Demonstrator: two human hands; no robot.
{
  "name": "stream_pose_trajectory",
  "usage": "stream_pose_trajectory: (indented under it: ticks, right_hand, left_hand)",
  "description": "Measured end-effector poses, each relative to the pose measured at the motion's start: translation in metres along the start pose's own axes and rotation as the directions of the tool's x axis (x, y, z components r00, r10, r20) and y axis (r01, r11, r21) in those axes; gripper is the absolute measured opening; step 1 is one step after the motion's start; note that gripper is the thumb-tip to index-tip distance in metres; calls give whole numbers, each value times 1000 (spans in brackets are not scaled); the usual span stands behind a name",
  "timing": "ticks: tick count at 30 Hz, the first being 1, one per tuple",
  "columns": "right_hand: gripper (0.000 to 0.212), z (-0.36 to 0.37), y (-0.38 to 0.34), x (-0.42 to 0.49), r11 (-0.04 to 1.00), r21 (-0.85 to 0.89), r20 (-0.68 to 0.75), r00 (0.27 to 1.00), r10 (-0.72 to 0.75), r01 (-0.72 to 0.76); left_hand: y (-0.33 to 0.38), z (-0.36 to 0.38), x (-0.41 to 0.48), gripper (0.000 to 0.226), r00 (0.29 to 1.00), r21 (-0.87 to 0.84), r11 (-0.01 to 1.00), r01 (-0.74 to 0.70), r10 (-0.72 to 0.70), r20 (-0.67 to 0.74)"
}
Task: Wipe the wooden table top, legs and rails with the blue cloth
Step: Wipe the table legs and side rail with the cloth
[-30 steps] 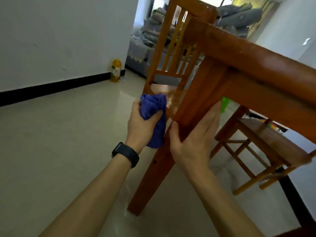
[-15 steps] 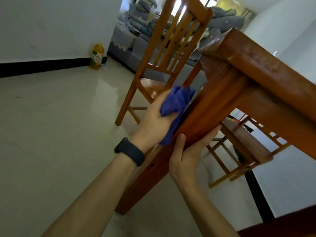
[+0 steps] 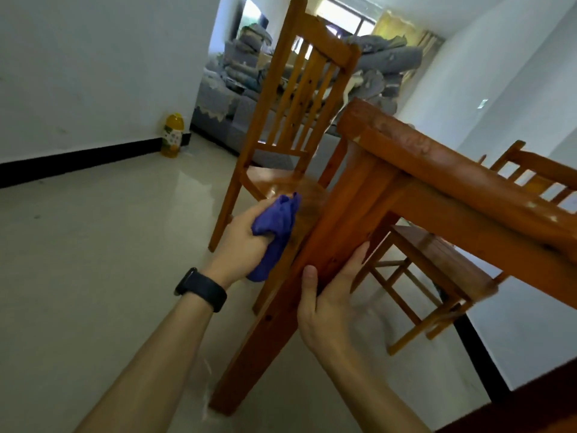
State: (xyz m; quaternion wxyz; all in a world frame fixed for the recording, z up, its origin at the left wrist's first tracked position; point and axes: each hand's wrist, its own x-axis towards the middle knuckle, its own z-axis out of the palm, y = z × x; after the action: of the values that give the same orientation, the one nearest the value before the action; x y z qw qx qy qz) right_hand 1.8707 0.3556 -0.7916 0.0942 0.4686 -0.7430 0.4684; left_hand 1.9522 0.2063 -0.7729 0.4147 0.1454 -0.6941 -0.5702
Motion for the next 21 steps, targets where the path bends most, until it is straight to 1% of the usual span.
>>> stream_pose_trajectory:
  ticks: [1,3,4,5,6,8,10,12,13,14,15,17,18,20,21]
  right_hand:
    - [86,-1,0,0,1000,4,-6,1000,-21,21]
    - [84,-4,3,0,999,10,-12,999,-45,45]
    - [84,-5,5,1,998,7,-15,998,-55,55]
    - [84,-6,7,0,998,1,-18,997,-69,69]
    - [84,-8,9,0,996,-1,-23,996,-84,84]
    - [85,-9,12,-1,996,40,-36,996,-82,83]
    - [88,-7,15,-6,995,91,-40,998,-45,48]
    - [93,1,20,-13,995,100,-21,1000,1,1]
    - [95,8,24,-19,994,99,-12,999,35,-34]
    - [97,18,31,-27,993,92,-5,997,74,-73]
    - [98,28,36,-36,990,94,4,995,101,-101]
    - [97,49,55,-58,976,87,39,980,196,-199]
    - [94,58,64,-70,967,65,43,968,245,-248]
    - [85,69,79,-93,958,33,37,958,285,-286]
    - [79,74,83,-101,950,74,48,953,301,-304]
  left_hand:
    - [10,4,1,45,999,-57,997,-46,45,-18]
    - [22,21,0,44,993,-119,986,-120,121,6]
    - [21,31,-3,42,992,-138,983,-122,125,12]
    - [12,40,-7,40,995,-151,984,-98,98,-7]
    - [0,46,-14,40,998,-164,985,-56,53,-24]
    - [-35,47,-32,38,997,-142,987,77,-81,-20]
    - [-81,37,-61,43,970,17,971,239,-240,25]
    - [-123,27,-93,51,882,215,873,438,-463,84]
    - [-139,22,-104,53,841,252,828,501,-534,84]
    - [-150,17,-110,54,827,240,814,530,-558,68]
    - [-157,14,-110,52,835,200,822,533,-549,30]
    - [-155,15,-97,45,876,90,872,482,-476,-81]
    - [-149,22,-89,43,892,45,893,447,-442,-95]
    - [-141,42,-82,44,913,-12,915,404,-404,-61]
    - [-144,51,-85,44,918,-3,919,394,-393,-49]
